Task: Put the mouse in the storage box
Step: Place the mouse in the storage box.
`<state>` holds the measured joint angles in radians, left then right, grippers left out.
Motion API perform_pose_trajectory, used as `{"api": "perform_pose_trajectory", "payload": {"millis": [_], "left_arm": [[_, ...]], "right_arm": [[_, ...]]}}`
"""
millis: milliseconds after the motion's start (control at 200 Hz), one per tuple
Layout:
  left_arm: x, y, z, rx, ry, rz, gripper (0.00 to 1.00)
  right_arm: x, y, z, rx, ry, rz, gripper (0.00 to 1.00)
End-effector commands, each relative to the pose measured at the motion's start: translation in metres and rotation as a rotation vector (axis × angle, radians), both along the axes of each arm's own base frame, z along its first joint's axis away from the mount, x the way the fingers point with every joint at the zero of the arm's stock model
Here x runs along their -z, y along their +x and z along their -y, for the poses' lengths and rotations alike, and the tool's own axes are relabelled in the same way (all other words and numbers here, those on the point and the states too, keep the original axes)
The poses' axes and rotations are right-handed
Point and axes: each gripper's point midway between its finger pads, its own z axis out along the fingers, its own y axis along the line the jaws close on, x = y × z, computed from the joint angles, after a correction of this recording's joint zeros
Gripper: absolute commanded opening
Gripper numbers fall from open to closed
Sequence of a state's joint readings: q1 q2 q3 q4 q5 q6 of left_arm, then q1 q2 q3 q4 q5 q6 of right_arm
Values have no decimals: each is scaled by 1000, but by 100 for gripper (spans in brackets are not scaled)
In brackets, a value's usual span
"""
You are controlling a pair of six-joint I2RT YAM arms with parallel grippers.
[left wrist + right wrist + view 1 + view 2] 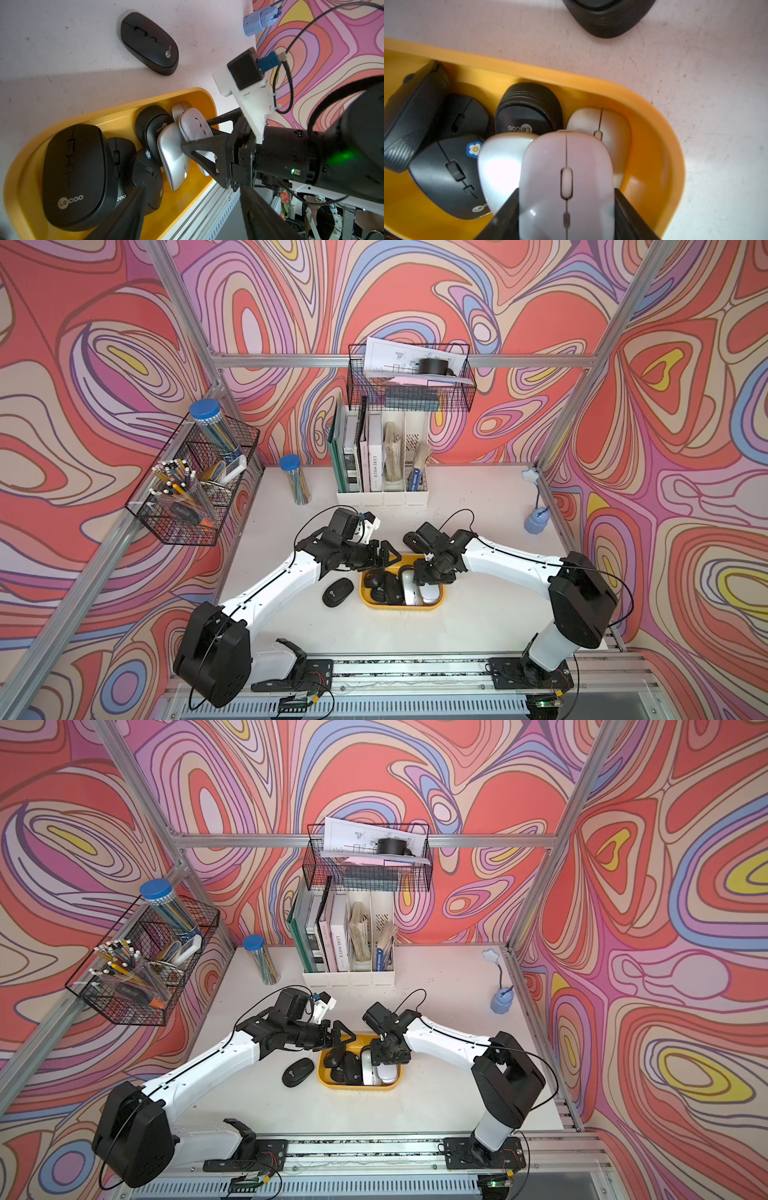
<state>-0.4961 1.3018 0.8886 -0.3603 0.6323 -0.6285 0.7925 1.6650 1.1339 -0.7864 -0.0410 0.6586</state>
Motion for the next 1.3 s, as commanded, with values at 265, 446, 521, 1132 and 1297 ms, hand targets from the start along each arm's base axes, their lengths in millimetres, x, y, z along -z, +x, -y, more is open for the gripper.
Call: {"api": "perform_pose_trajectory", "payload": {"millis": [265, 446, 521, 1132, 1297], "left_arm": [[3, 5, -4, -13, 66, -23, 77], [5, 8, -1, -10, 64, -39, 77], [5, 8, 0, -4, 63, -43, 77], [-8, 19, 1, -29, 83, -32, 77], [-15, 27, 2, -54, 87, -33, 78]], "right_arm": [[14, 5, 5, -33, -77, -2, 64], [9, 7, 9, -28, -93, 17, 66], [4, 7, 11, -30, -99, 26, 67], [-78, 62, 27, -105, -191, 326, 72], [-54, 100, 34, -190, -269, 316, 74]]}}
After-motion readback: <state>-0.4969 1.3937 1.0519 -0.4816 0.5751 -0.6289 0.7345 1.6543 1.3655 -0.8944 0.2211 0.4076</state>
